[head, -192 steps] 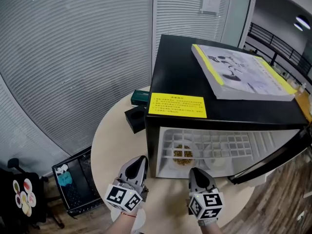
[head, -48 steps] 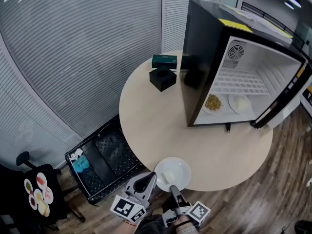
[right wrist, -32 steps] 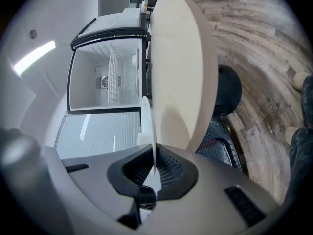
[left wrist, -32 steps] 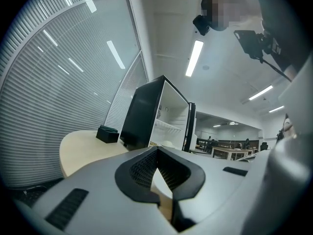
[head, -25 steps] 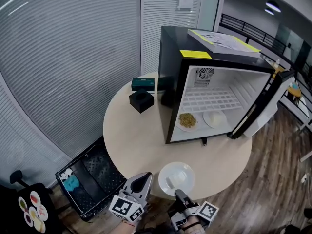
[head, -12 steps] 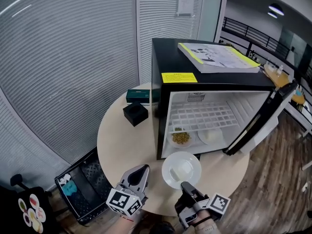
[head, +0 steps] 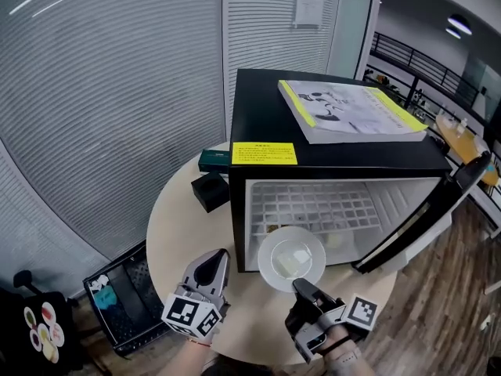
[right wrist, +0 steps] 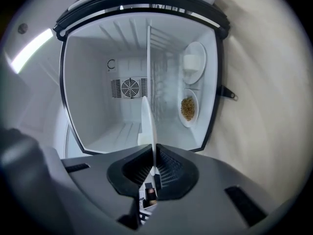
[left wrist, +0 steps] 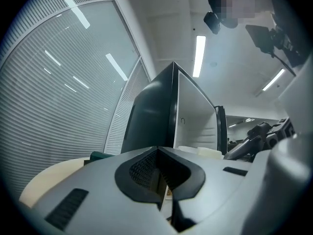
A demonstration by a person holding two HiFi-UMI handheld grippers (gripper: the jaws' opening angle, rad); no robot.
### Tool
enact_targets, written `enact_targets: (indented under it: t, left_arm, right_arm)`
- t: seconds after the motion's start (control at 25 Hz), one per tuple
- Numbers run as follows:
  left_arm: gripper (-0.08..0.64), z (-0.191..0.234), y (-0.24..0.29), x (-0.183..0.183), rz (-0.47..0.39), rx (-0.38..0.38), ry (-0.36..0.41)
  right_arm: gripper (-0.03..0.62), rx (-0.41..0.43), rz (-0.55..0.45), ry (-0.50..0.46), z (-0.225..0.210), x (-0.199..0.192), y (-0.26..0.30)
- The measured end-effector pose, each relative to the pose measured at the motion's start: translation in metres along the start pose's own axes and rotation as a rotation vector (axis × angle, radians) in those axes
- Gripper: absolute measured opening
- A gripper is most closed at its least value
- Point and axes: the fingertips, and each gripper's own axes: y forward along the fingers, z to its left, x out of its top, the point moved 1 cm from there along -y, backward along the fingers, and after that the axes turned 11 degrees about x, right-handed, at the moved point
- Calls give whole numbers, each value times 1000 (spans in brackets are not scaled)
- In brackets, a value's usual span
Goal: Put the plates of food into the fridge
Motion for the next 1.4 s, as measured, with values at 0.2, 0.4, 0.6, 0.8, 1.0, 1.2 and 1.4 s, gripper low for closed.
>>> enact_targets:
  t: [0.2, 0.4, 0.6, 0.8, 1.0, 1.2, 1.4]
  left_arm:
    - [6, -5, 15, 11, -11, -9, 5]
    - [6, 3, 35, 22, -36, -3, 39]
    - [6, 10, 56, 32, -59, -10, 39]
    - [6, 17, 63, 34, -67, -9, 29]
    - [6, 20, 66, 38, -77, -16, 25]
    - [6, 24, 66, 39, -81, -22, 19]
    - [6, 23, 65, 36, -76, -27, 5]
  right_arm:
    - [17, 10, 20, 16, 8, 14, 26]
    - [17, -23, 18, 18, 9, 24, 50]
    - [17, -53, 10, 29, 7, 32, 72]
    - [17, -88, -9, 26, 7, 40, 87]
    - [18, -116, -40, 54, 8, 47, 98]
    - [18, -150, -60, 63, 8, 48, 101]
    - [19, -126, -48, 42, 10, 48, 103]
